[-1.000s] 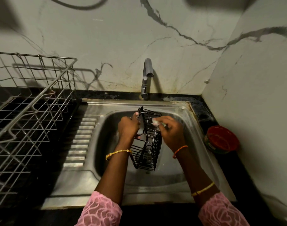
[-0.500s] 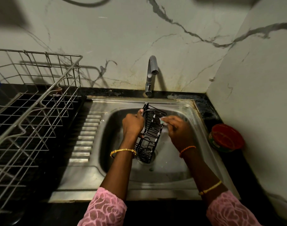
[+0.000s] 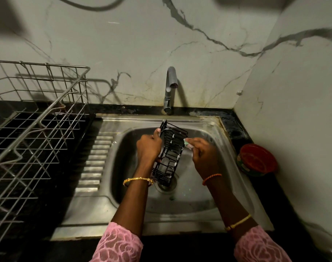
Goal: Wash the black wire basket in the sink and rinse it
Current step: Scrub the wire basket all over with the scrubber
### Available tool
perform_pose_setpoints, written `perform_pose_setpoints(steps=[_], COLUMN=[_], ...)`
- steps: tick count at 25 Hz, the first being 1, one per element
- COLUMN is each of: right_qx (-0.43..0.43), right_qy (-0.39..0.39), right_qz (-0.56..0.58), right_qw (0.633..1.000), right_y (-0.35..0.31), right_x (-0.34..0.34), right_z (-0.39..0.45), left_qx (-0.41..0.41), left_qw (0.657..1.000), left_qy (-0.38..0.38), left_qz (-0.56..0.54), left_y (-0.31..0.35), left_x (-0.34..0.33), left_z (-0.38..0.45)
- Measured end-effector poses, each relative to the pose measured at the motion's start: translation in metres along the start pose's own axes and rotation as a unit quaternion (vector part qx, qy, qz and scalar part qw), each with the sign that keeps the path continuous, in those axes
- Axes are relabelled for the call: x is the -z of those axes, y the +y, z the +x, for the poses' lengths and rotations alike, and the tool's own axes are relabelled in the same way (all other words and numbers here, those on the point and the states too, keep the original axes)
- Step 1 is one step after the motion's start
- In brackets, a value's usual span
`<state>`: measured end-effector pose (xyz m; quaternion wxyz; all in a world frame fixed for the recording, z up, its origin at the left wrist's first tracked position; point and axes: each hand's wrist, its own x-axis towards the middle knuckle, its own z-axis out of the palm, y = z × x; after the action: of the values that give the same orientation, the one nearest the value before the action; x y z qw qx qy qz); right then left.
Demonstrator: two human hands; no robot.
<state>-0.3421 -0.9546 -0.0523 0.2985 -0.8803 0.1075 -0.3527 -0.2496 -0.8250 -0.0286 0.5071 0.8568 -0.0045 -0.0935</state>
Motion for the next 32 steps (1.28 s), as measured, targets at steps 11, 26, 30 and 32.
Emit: perform_pose_setpoints(steps=[11, 26, 30, 32], right_qx=[-0.067, -0.043, 0.001, 0.01], right_qy=[-0.029, -0.05, -0.04, -0.018], right_qz=[0.113, 0.06, 0.03, 0.017], right_qw=[0.991, 0.996, 0.999, 1.0], right_y=[-0.045, -0.029, -0.022, -0.009], right_x=[-0.03, -0.023, -0.01, 0.002], right_z=[0.056, 0.05, 0.031, 0.012], left_qx=[-0.044, -0.081, -0.056, -0.055], left_qw=[0.998, 0.994, 0.996, 0.997], left_qy=[0.012, 0.024, 0.049, 0.046], left_qz=[0.041, 0.067, 0.045, 0.035], left_y=[-0.003, -0.01, -0.016, -0.02], left_x=[0.002, -0.005, -0.006, -0.008], left_z=[-0.008, -0.008, -0.004, -0.001])
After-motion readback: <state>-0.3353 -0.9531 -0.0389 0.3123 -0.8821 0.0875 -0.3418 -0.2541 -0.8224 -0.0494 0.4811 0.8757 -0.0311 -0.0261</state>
